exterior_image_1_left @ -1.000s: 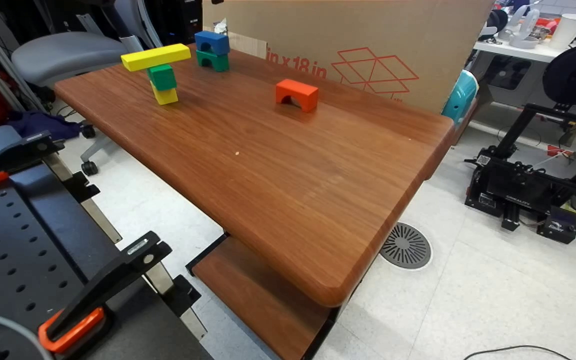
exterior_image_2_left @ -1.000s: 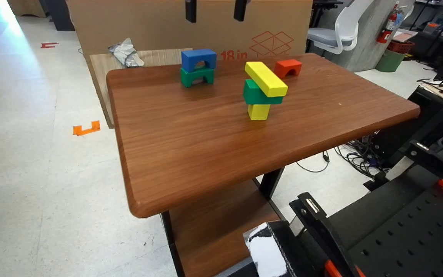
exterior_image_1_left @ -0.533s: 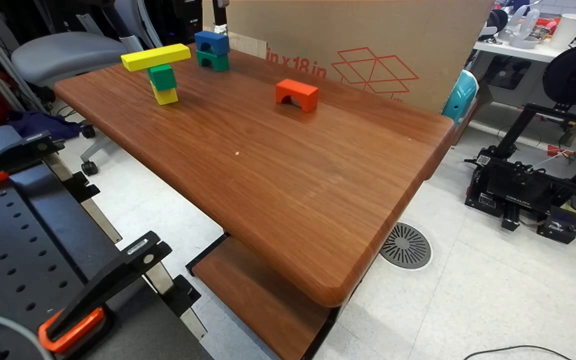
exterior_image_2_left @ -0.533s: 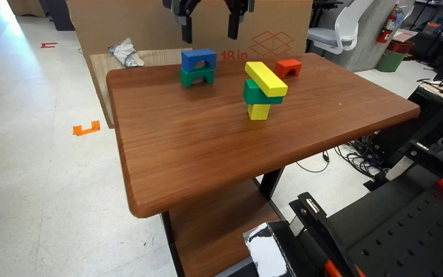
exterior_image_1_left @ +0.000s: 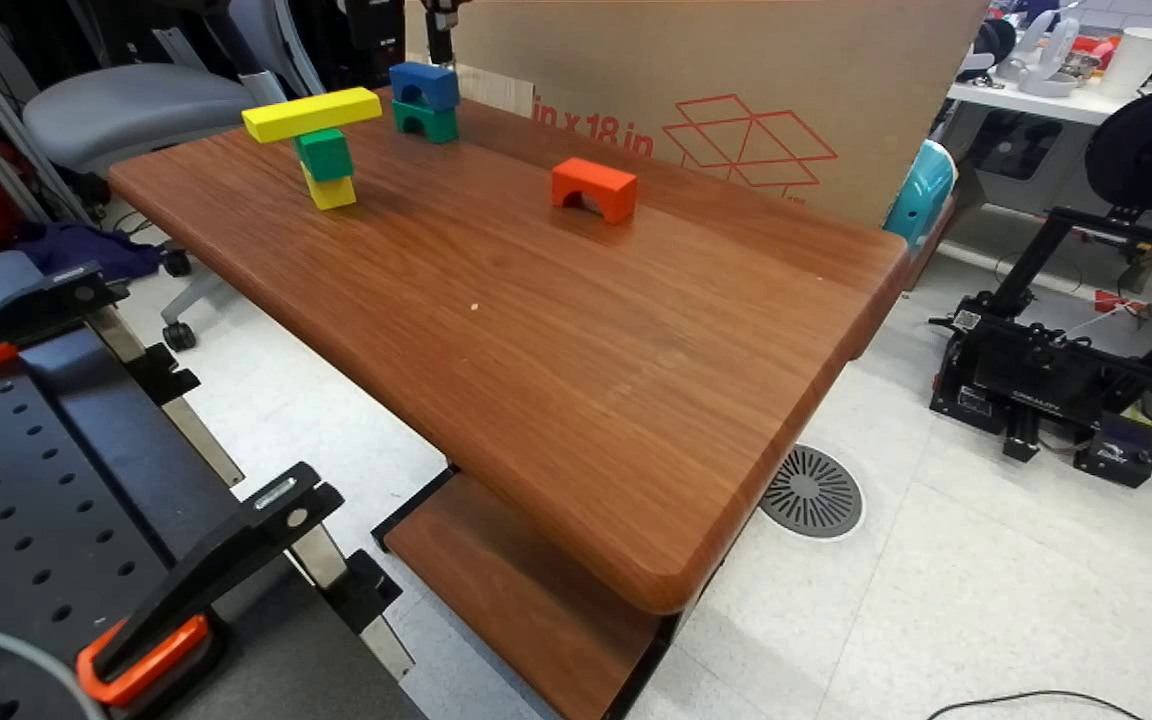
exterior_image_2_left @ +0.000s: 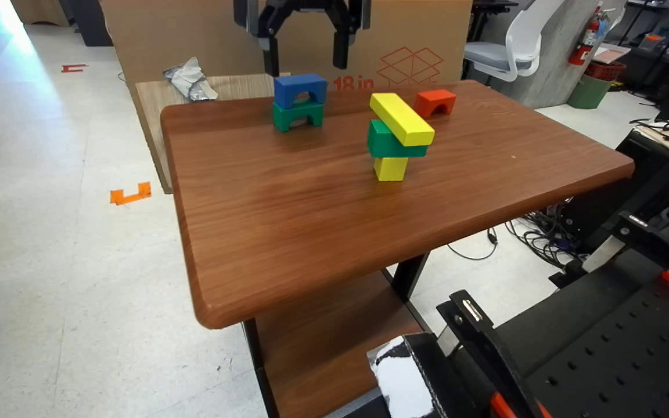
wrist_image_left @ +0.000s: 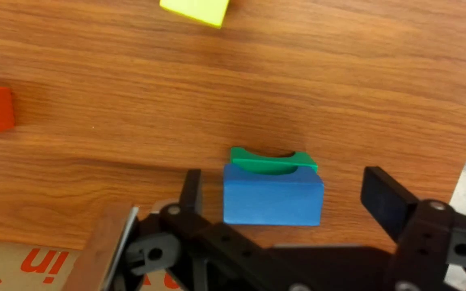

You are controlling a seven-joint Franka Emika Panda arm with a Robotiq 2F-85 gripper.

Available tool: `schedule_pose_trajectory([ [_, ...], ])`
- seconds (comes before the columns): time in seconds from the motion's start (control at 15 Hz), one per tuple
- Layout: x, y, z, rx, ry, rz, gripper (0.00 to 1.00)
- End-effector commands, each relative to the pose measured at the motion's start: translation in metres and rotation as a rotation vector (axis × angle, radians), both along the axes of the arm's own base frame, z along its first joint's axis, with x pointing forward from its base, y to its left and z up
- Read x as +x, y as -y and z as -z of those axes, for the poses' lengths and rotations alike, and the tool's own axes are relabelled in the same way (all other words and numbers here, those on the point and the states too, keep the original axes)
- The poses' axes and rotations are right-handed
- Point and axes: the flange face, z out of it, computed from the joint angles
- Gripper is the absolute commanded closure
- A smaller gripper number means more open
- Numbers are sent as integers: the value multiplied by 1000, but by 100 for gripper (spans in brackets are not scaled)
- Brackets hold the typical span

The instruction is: Put the blue block on top of the orange block

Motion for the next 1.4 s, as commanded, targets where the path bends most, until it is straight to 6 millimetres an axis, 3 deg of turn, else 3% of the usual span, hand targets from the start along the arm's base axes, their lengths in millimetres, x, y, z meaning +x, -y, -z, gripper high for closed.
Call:
schedule_pose_trajectory([
  [0.0, 10, 1, 5, -29, -31, -6, 0],
  [0.8, 24, -1, 18, -57, -71, -8, 0],
  [0.87, 26, -1, 18, -60, -72, -8, 19],
  [1.07, 29, -2, 20, -68, -70, -14, 44],
  [1.2, 29, -4, 19, -76, -66, -22, 58],
  [1.33, 26, -8, 12, -79, -56, -37, 58],
])
